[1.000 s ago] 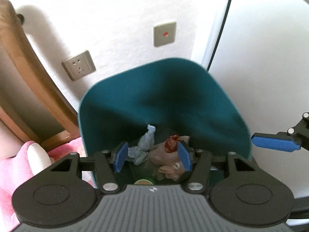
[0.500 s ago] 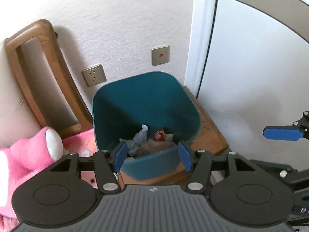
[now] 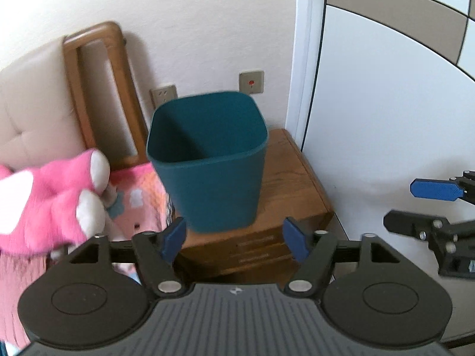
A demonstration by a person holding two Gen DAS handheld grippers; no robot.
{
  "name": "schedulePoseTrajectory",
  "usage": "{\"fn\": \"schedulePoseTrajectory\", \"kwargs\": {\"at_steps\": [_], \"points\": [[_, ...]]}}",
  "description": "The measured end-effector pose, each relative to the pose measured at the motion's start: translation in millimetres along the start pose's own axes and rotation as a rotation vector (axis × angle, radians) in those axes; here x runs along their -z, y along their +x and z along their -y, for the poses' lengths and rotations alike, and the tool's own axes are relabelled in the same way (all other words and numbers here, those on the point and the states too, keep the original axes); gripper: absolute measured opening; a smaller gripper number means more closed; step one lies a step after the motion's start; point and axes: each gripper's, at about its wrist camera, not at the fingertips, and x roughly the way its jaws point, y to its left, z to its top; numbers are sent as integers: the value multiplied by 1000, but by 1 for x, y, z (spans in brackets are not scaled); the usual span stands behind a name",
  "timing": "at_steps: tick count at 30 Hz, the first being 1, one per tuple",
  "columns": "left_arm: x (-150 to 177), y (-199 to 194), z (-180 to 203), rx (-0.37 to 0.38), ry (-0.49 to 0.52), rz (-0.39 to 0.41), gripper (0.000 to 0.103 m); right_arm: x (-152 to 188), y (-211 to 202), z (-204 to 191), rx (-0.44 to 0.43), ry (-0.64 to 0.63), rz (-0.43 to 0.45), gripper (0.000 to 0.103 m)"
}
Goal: Collect trash
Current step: 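Withdraw both tools from the wastebasket and lower them toward the remaining trash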
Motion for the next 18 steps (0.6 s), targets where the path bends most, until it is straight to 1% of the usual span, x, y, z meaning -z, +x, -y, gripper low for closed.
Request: {"fn": "schedulePoseTrajectory", "kwargs": {"at_steps": [5,7,8,11,13,16,18], "points": [[36,-6,6,11,-58,-23,77,31,-11,18,15,71,-16,68],[50,-2,6,14,-61,-32,80,40,-9,22,25,91,-22,74],[56,3,6,17,-63,-42,80,46,-9,24,29,100,-29,76],[74,22,1,40,-67,-77,80,65,-2,28,44,120,-50,81],[87,39,-1,54,-73,-105,80,79,6,31,58,133,-58,86],[109,71,-4,82,-77,-152,80,104,23,36,82,158,-87,90],[126,97,-3,94,-68,-206,80,124,35,39,98,174,-112,92]]}}
